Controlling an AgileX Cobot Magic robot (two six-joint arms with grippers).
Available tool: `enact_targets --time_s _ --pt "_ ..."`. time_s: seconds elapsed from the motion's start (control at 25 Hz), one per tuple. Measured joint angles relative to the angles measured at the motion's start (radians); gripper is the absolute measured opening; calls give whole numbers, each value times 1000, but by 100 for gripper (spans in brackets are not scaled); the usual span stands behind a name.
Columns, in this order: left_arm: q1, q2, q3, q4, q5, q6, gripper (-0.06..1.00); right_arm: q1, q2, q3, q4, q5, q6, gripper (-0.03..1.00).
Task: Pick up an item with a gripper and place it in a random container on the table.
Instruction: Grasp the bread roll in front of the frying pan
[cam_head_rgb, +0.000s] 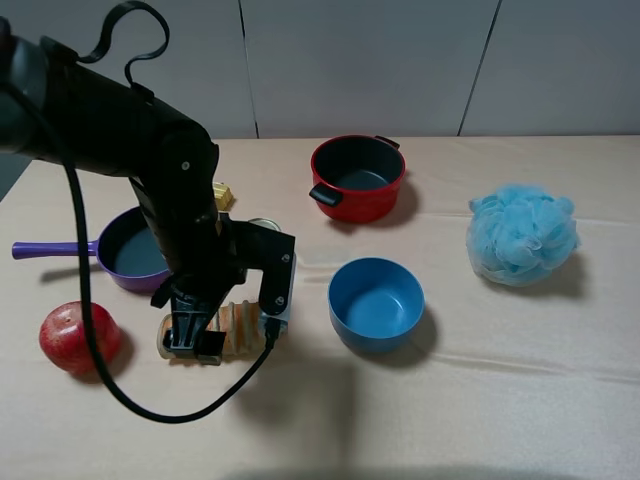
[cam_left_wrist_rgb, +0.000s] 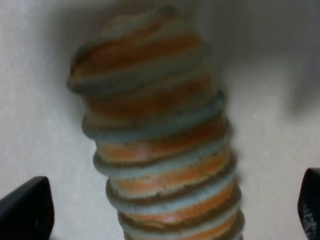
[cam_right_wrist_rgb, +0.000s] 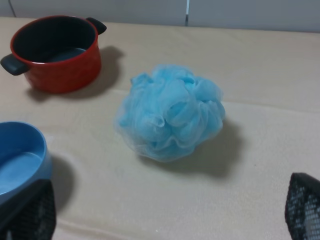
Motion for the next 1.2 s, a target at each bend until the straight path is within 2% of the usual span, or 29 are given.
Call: enact_targets --time_s 1.2 --pt "0 150 -45 -18 -44 0 99 0 0 0 0 0 0 69"
